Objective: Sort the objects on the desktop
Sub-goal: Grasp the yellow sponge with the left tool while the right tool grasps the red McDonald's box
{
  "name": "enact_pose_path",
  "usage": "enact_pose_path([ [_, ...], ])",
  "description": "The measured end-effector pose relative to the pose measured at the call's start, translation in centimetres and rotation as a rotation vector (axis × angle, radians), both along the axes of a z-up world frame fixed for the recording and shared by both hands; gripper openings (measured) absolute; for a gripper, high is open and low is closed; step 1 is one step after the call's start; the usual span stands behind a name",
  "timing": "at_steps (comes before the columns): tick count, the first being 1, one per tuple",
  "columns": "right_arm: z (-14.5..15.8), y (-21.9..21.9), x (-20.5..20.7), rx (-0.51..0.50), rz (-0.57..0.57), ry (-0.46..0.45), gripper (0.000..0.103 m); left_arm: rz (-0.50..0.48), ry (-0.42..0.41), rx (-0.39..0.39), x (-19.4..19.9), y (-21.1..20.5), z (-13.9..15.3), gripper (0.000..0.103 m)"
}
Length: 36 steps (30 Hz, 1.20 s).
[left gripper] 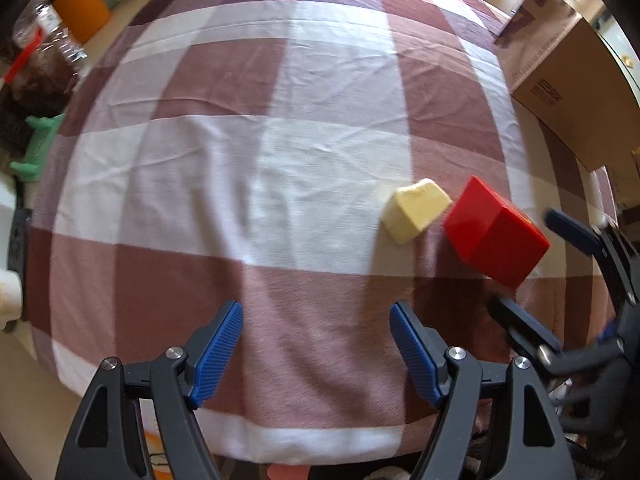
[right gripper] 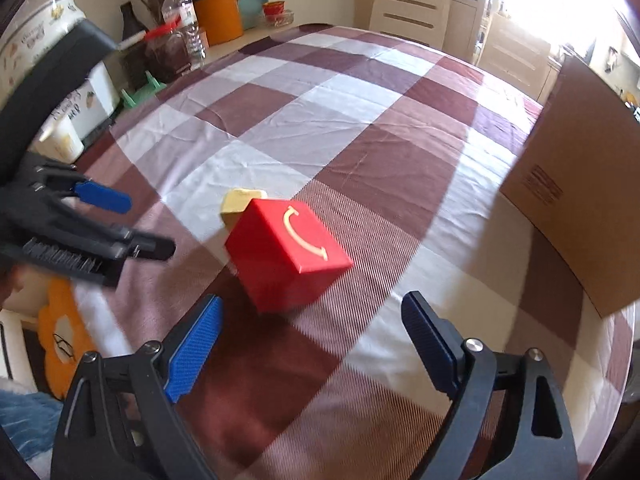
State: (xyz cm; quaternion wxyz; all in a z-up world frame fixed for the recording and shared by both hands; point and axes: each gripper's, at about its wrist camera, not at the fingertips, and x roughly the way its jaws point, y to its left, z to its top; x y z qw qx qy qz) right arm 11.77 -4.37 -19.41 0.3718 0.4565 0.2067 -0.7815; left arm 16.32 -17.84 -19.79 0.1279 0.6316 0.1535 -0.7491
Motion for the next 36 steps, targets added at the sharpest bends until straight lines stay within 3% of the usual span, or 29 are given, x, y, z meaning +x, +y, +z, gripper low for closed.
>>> enact_pose_path([
  [2, -0.6, -0.7, -0.9, 0.0, -0.006, -0.003, 0.084, -0.009, -0.002, 0.01, -0.3, 0.3, -0.2, 0.078],
  [5, -1.2, -1.1, -2.3, 0.0, -0.02, -0.037, 0.054, -0.029, -0.001, 0.022, -0.9, 0.6, -0.4, 0.078],
  [6, -1.3, -0.7, -3.0, -0.005, -0.053, -0.053, 0.053, -0.041, 0.005, 0.025, -1.2, 0.8, -0.3, 0.078],
  [9, -0.9, 2.9, -5.9, -0.087, -0.234, -0.134, 0.055, -0.076, 0.036, 0.041, -2.0, 1.4, 0.0, 0.078],
  [13, -0.1, 7.7, -8.4, -0.076, -0.4, -0.116, 0.059, -0.117, 0.09, 0.057, -3.5, 2.5, -0.1, 0.078],
  [19, 0.6, 8.9, -7.7, -0.102, -0.391, -0.133, 0.071, -0.16, 0.179, 0.032, -4.8, 2.7, -0.4, 0.076],
  [22, 0.6, 7.6, -7.2, -0.117, -0.344, -0.156, 0.078, -0.186, 0.21, 0.017, -4.7, 2.6, -0.1, 0.063],
  [24, 0.4, 6.6, -7.2, -0.134, -0.315, -0.171, 0.078, -0.204, 0.218, 0.0, -4.1, 2.3, 0.0, 0.042],
  [25, 0.2, 6.0, -7.4, -0.143, -0.301, -0.179, 0.078, -0.21, 0.22, -0.011, -3.8, 2.1, 0.0, 0.036],
  [27, -0.3, 4.9, -7.7, -0.15, -0.287, -0.193, 0.078, -0.206, 0.222, 0.002, -3.2, 1.5, 0.0, 0.036],
  [28, -0.7, 4.5, -8.1, -0.161, -0.283, -0.211, 0.078, -0.198, 0.22, 0.007, -2.9, 0.9, 0.0, 0.036],
  [30, -1.6, 3.9, -8.9, -0.199, -0.273, -0.294, 0.05, -0.185, 0.212, 0.0, -3.0, 1.0, -0.3, 0.036],
  [33, -1.5, 4.3, -9.2, -0.242, -0.278, -0.346, 0.046, -0.156, 0.208, -0.003, -3.2, 0.5, -0.6, 0.036],
  [36, -0.4, 6.3, -9.1, -0.226, -0.31, -0.312, 0.044, -0.135, 0.217, 0.004, -3.1, 0.1, -0.7, 0.036],
])
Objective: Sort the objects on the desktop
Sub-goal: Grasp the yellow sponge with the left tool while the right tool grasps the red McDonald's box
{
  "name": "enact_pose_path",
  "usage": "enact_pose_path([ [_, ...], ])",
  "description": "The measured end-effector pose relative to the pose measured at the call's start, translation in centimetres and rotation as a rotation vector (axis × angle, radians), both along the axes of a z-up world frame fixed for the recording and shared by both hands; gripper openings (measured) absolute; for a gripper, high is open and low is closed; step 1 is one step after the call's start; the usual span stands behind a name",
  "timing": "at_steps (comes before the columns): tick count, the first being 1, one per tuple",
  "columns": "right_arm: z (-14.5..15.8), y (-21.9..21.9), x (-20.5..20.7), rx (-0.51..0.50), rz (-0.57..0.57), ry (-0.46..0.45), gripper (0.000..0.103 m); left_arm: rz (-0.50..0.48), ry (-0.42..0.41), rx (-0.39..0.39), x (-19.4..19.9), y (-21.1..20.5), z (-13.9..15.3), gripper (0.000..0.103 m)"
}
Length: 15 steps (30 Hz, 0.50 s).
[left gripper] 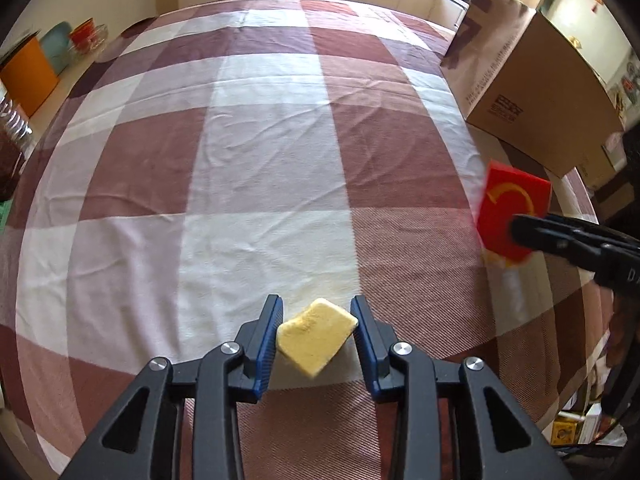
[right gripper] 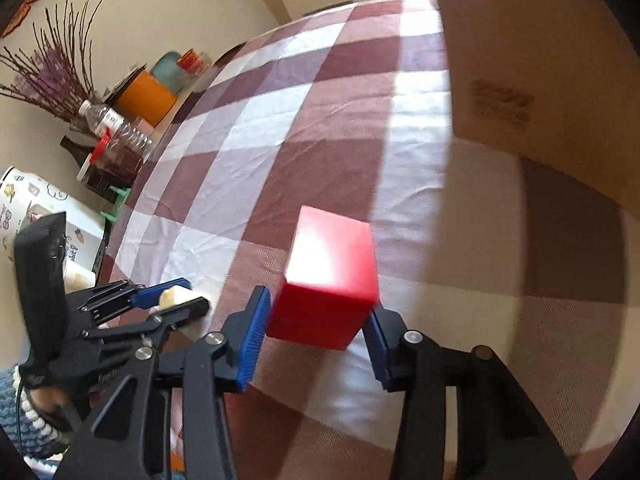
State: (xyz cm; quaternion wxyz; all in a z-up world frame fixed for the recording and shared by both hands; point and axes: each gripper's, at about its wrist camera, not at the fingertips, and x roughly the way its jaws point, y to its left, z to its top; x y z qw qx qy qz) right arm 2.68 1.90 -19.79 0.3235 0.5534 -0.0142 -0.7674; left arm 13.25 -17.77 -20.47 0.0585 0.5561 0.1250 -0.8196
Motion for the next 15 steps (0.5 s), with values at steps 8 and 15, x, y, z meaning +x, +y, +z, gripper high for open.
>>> enact_pose_path([
  [8, 1.1, 3.1, 0.3, 0.194, 0.008, 0.118, 0.051, -0.029, -0.01, -0.056, -1.0, 1.1, -0.1, 0.041],
  [15, 0.2, 2.9, -0.4, 0.22, -0.046, 0.146, 0.075, -0.045, -0.017, -0.087, -2.0, 1.8, -0.5, 0.048],
])
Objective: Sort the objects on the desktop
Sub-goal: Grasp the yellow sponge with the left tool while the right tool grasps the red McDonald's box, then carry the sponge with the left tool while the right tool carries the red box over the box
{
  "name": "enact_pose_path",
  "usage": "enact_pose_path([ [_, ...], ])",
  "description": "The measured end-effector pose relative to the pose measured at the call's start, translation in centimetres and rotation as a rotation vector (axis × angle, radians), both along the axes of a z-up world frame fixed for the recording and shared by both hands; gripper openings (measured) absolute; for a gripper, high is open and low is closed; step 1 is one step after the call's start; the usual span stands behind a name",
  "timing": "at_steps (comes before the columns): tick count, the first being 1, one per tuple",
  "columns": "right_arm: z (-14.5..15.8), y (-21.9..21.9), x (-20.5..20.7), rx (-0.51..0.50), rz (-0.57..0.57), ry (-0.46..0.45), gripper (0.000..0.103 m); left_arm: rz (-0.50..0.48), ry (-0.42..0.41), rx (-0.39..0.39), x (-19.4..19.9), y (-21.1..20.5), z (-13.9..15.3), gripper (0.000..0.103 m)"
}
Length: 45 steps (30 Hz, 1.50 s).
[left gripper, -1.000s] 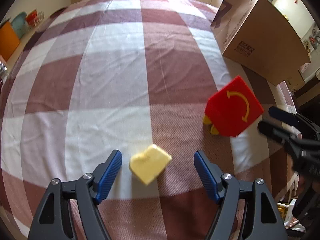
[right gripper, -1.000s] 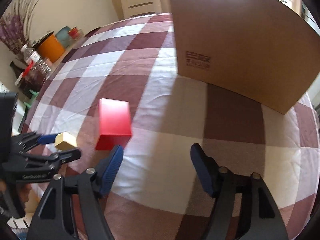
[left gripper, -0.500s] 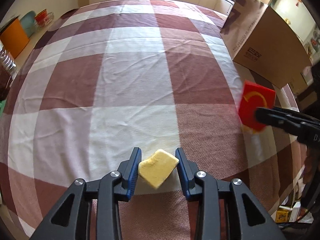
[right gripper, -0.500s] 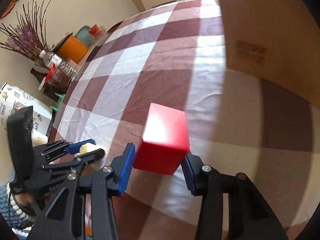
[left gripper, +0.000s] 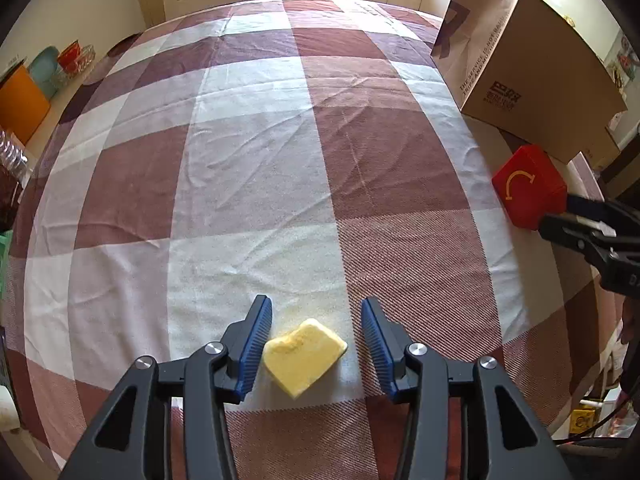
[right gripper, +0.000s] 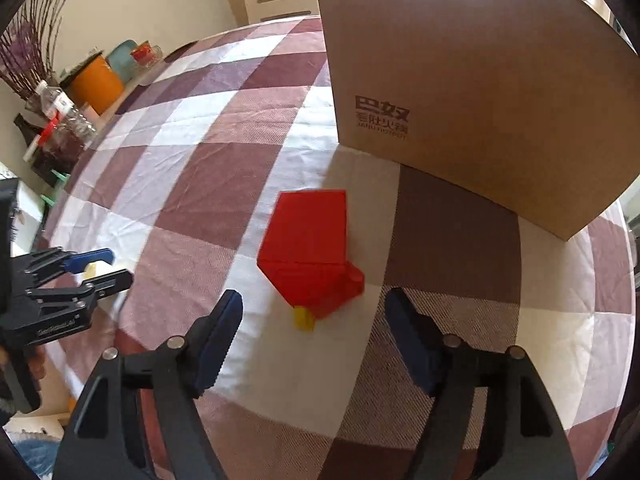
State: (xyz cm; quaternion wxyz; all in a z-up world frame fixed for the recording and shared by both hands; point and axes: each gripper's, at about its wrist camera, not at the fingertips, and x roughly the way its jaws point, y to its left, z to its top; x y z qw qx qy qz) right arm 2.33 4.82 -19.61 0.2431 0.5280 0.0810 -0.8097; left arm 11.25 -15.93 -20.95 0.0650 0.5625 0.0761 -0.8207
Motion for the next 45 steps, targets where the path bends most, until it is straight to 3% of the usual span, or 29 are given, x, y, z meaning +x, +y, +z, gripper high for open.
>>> enact_pose_path([
  [5, -0.5, -0.9, -1.0, 0.025, -0.014, 0.035, 0.073, 0.015, 0.007, 0.013, -0.2, 0.0, -0.1, 0.045],
  [6, -0.7, -1.0, -1.2, 0.031, -0.009, 0.027, 0.055, 0.023, 0.01, 0.011, -0.1, 0.0, 0.0, 0.035],
  [8, -1.0, -1.2, -1.4, 0.032, -0.003, 0.007, 0.049, 0.039, 0.009, 0.049, 0.3, -0.4, 0.1, 0.035],
  [14, -0.8, -0.2, -1.0, 0.023, -0.02, -0.011, 0.049, 0.067, 0.003, 0.106, 1.5, -0.6, 0.4, 0.035],
  [21, -1.0, 0.8, -0.3, 0.045, -0.019, 0.002, 0.05, 0.083, 0.006, 0.042, 1.0, -0.7, 0.1, 0.036],
  [29, -1.0, 0.9, 0.0, 0.042, -0.023, 0.004, 0.053, 0.03, -0.006, 0.035, 2.6, -0.1, 0.1, 0.039],
  [31, -1.2, 0.9, 0.0, 0.042, -0.028, 0.002, 0.053, 0.025, -0.004, 0.026, 2.6, 0.0, 0.1, 0.039],
  [32, -1.4, 1.0, 0.0, 0.039, -0.031, -0.005, 0.051, 0.026, -0.008, 0.023, 2.6, 0.1, 0.1, 0.033],
  [36, -1.4, 1.1, 0.0, 0.029, -0.045, -0.016, 0.05, 0.047, -0.027, 0.1, 2.6, 0.0, 0.4, 0.033],
  [41, -0.1, 1.7, -0.2, 0.028, -0.066, -0.013, 0.05, 0.093, -0.002, 0.138, 1.9, -0.6, 2.3, 0.033],
  [45, 2.4, 2.8, -0.2, 0.025, -0.087, 0.014, 0.049, 0.125, 0.029, 0.108, 0.0, -1.0, 5.1, 0.033],
])
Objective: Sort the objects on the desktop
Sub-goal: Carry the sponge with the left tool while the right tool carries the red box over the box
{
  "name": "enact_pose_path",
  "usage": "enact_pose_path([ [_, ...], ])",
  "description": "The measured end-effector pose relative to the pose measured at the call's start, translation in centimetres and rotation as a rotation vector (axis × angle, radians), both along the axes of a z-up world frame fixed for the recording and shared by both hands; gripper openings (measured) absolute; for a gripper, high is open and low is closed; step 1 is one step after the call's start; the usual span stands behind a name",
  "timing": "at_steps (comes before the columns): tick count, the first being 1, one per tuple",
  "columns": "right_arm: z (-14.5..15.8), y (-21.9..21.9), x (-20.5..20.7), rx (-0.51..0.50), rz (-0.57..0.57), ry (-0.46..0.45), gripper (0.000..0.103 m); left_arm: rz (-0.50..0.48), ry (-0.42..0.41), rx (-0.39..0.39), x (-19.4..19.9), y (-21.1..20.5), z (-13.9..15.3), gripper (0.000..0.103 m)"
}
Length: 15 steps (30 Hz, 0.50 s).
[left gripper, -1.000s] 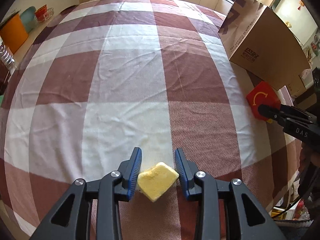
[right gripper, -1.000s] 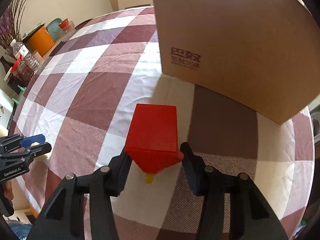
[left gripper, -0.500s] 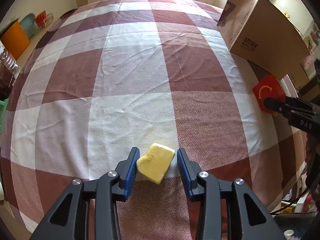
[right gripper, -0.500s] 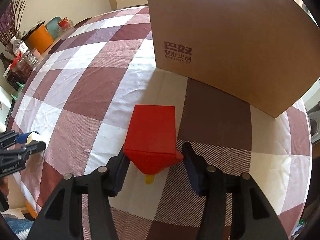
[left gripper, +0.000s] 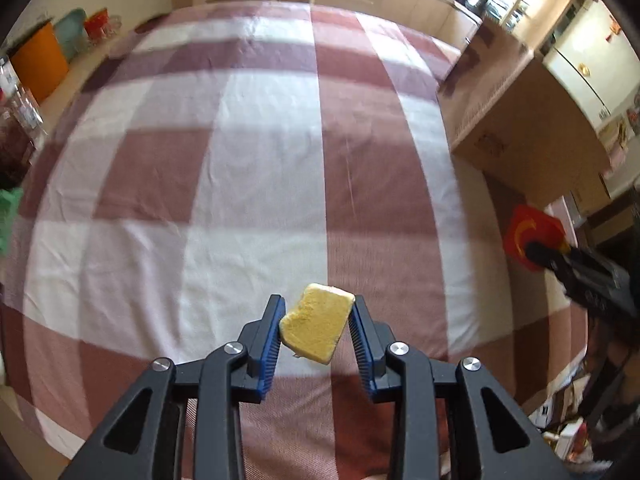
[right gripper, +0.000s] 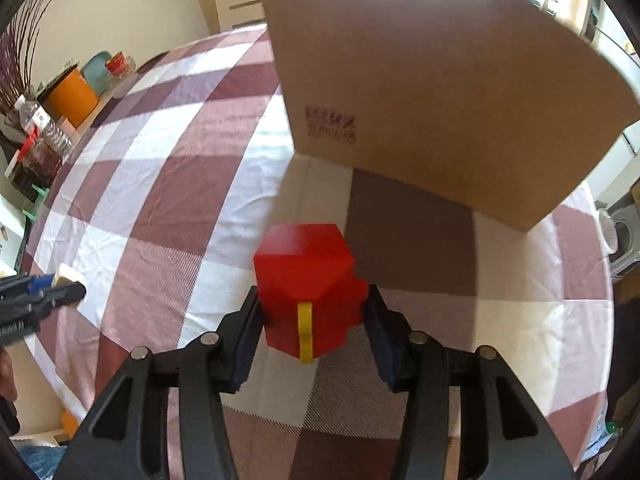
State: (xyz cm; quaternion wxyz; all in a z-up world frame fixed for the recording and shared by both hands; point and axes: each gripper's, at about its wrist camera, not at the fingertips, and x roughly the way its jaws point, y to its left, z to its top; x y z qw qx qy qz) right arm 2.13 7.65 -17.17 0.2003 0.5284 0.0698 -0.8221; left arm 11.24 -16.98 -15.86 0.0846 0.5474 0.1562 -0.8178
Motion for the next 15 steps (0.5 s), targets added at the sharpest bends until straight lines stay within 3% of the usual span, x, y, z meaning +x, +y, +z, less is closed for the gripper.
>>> enact_pose_path([
  [7, 8.6, 3.5, 1.1, -0.023, -0.067, 0.125, 0.049, 0.019, 0.132, -0.137, -4.5, 0.3, 7.4, 0.033],
  [15, 18.7, 6.7, 2.1, -0.054, -0.145, 0.301, 0.049, -0.081, 0.271, -0.154, -9.9, 3.4, 15.5, 0.033],
])
